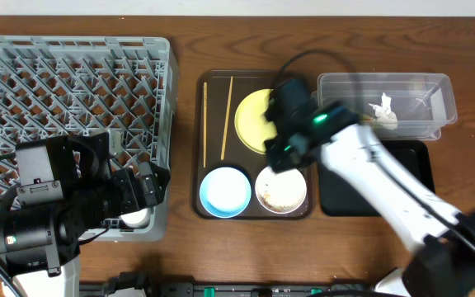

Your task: Sort waste into correct bins and load items into the dishwasher

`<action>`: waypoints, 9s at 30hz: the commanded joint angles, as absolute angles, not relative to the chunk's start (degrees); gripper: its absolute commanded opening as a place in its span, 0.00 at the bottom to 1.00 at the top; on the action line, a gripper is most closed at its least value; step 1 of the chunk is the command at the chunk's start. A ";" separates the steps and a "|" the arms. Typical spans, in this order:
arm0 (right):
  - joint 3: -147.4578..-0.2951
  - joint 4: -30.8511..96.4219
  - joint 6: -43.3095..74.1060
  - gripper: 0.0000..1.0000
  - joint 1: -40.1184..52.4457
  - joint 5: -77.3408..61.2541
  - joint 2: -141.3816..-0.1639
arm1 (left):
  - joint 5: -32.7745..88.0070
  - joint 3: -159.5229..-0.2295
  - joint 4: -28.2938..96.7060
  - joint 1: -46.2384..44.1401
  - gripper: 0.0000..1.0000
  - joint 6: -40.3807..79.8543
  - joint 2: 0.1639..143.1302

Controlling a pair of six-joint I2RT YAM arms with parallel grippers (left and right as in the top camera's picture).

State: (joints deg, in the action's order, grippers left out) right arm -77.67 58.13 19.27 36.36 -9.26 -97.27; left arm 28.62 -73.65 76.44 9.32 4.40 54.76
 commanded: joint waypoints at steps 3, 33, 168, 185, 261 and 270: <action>-71.18 49.10 23.14 0.33 42.92 -4.82 -101.78 | 29.34 -74.50 76.40 9.56 0.98 3.46 54.76; -70.70 51.94 19.27 0.01 31.64 -19.20 -84.60 | 29.36 -74.50 76.40 9.56 0.98 3.46 54.76; -66.28 49.93 1.19 0.99 35.81 10.94 -46.54 | 29.36 -74.50 76.40 9.56 0.98 3.46 54.76; -24.53 23.40 1.76 0.99 12.99 0.99 -16.32 | 29.34 -74.50 76.40 9.56 0.98 3.44 54.76; -0.32 4.12 2.28 0.99 11.53 1.45 -0.38 | 6.59 -72.36 31.55 -16.80 0.69 8.21 104.68; -0.32 4.12 2.28 0.99 11.53 1.45 -0.38 | 9.65 -72.34 30.50 -16.80 0.43 9.26 112.75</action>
